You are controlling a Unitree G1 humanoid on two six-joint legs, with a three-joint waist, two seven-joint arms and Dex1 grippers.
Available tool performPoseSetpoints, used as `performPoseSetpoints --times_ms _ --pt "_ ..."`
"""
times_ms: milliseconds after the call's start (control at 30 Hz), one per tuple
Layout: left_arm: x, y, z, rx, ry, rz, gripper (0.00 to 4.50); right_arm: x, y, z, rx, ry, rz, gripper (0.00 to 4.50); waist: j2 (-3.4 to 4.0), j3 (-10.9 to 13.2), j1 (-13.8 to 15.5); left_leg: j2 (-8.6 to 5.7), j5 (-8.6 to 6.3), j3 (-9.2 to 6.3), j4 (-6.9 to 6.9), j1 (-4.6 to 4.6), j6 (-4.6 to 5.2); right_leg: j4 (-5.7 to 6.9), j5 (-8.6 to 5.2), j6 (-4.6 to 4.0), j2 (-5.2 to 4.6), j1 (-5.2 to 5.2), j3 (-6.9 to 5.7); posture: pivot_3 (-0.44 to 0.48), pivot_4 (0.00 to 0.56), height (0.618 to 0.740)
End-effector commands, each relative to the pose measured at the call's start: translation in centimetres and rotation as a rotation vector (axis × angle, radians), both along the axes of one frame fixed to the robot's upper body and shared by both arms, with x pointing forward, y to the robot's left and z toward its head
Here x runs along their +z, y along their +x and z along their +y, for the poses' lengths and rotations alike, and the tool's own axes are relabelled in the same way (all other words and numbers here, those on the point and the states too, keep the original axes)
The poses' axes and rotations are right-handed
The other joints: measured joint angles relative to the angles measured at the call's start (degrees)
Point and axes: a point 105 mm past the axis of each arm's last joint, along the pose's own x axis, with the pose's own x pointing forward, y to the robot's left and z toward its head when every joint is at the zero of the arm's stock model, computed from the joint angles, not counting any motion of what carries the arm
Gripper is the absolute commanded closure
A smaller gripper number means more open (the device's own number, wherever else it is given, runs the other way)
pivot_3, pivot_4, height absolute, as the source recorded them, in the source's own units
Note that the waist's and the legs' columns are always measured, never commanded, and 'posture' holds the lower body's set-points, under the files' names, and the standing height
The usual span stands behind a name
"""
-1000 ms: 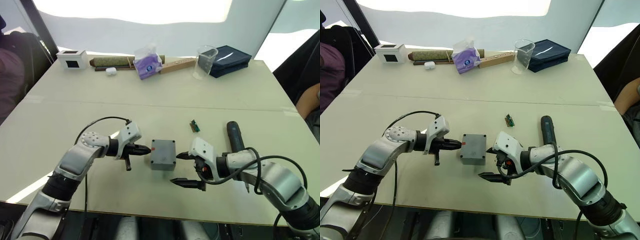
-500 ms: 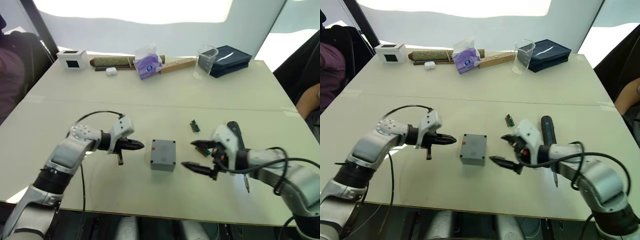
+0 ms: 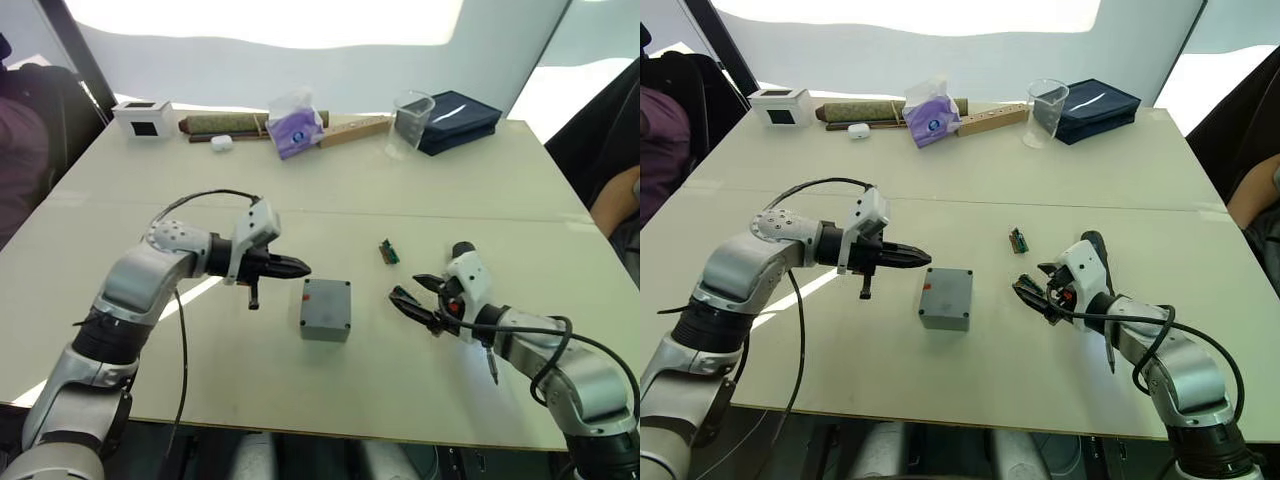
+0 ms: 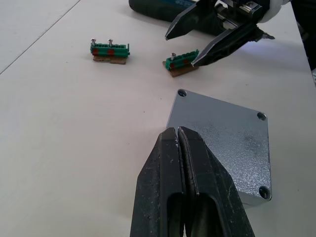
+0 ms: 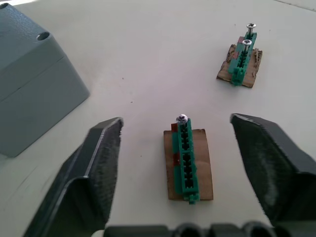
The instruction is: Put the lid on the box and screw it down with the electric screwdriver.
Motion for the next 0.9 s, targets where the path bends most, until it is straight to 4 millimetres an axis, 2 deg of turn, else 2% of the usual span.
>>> performPoseSetpoints --times_ms 33,67,400,500,567,800,900 --pt "0.6 -0.2 -0.1 -0.013 0.005 -0.041 4.50 0.5 0.4 0.3 0.010 -0.003 -0.046 2.59 0.00 0.0 0.0 0.00 0.00 0.00 0.00 0.00 0.00 0.00 0.00 0.00 0.00 0.00 0.00 0.000 0.150 0.740" --pt "0.6 -0.2 -0.1 -0.012 0.007 -0.041 4.50 0.6 0.5 0.3 0.007 -0.004 -0.050 2.84 0.00 0.0 0.0 0.00 0.00 0.00 0.01 0.00 0.00 0.00 0.00 0.00 0.00 0.01 0.00 0.000 0.150 0.740" --pt "0.1 -0.3 -0.1 -0.004 0.008 -0.036 4.50 0.3 1.1 0.6 0.011 -0.019 -0.066 2.84 0.00 0.0 0.0 0.00 0.00 0.00 0.02 0.00 0.00 0.00 0.00 0.00 -0.01 0.01 0.00 0.000 0.150 0.740" --pt "0.0 -0.3 -0.1 -0.001 0.008 -0.036 4.50 0.3 1.3 0.5 0.009 -0.021 -0.072 3.65 0.00 0.0 0.0 0.00 0.00 0.00 0.02 0.00 0.00 0.00 0.00 0.00 -0.01 0.01 0.00 0.000 0.150 0.740" --pt "0.0 -0.4 -0.1 -0.001 0.009 -0.036 4.50 0.3 1.3 0.5 0.008 -0.026 -0.073 4.40 0.00 0.0 0.1 0.00 0.00 0.00 0.02 0.00 0.00 0.00 0.00 0.00 -0.02 0.01 -0.01 0.000 0.150 0.740" --pt "-0.1 -0.3 -0.2 0.003 0.011 -0.037 4.50 0.3 1.4 0.3 0.001 -0.042 -0.084 4.46 0.00 0.0 0.0 0.00 0.00 0.00 0.03 0.00 0.00 0.01 0.00 0.00 -0.02 0.01 -0.01 0.000 0.150 0.740" --pt "-0.1 -0.2 -0.3 0.006 0.007 -0.038 4.50 1.0 1.4 0.2 -0.004 -0.031 -0.111 4.46 0.00 0.0 0.0 0.00 0.00 0.00 0.03 0.00 0.00 0.01 0.00 0.00 -0.02 0.01 -0.01 0.000 0.150 0.740"
